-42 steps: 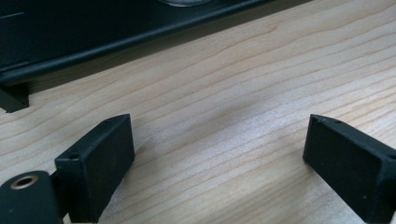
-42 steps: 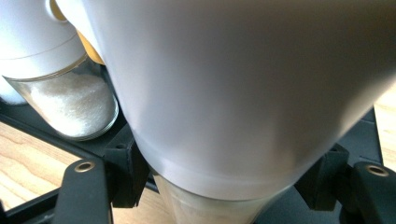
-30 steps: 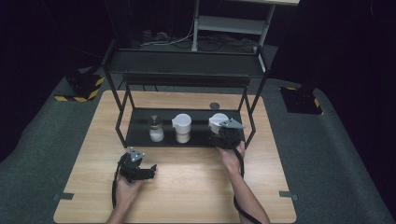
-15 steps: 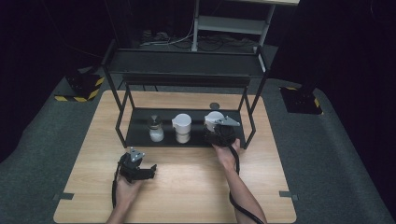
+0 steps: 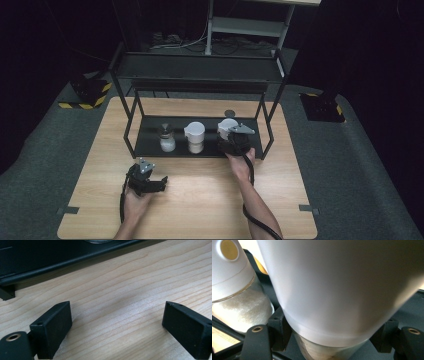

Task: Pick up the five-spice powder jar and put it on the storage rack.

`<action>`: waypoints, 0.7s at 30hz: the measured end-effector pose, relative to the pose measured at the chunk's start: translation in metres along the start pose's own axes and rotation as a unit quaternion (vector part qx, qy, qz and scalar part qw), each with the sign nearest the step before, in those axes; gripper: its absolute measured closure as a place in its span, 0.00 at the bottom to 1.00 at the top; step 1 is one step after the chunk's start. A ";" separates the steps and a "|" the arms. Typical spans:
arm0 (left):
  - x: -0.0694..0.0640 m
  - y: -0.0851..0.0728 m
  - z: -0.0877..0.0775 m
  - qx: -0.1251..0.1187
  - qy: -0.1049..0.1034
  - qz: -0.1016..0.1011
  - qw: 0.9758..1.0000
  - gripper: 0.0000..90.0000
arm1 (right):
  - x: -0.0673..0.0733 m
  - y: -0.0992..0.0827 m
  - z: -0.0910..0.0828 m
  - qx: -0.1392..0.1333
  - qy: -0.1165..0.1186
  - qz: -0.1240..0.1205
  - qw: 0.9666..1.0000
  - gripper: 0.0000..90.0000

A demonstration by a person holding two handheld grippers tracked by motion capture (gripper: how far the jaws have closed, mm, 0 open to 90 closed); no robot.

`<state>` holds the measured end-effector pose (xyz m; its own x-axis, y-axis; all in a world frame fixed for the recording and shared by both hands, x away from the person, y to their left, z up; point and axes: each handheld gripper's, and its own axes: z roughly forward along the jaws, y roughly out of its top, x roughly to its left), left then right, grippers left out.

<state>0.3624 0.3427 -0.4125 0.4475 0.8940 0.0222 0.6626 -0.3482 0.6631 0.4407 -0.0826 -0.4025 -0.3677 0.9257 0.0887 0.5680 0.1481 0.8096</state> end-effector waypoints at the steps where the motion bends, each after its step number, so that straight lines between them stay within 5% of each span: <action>1: 0.000 0.000 0.000 0.000 0.000 -0.001 1.000 0.10 | 0.000 0.000 0.000 0.000 0.000 0.000 1.000 0.34; 21: 0.000 0.000 0.000 0.000 0.000 0.000 1.000 0.10 | 0.001 0.001 0.010 0.007 0.003 0.009 1.000 0.34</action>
<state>0.3624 0.3426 -0.4125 0.4473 0.8941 0.0225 0.6627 -0.3482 0.6630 0.4485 -0.0782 -0.4076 -0.3610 0.9265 0.1062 0.5850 0.1362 0.7995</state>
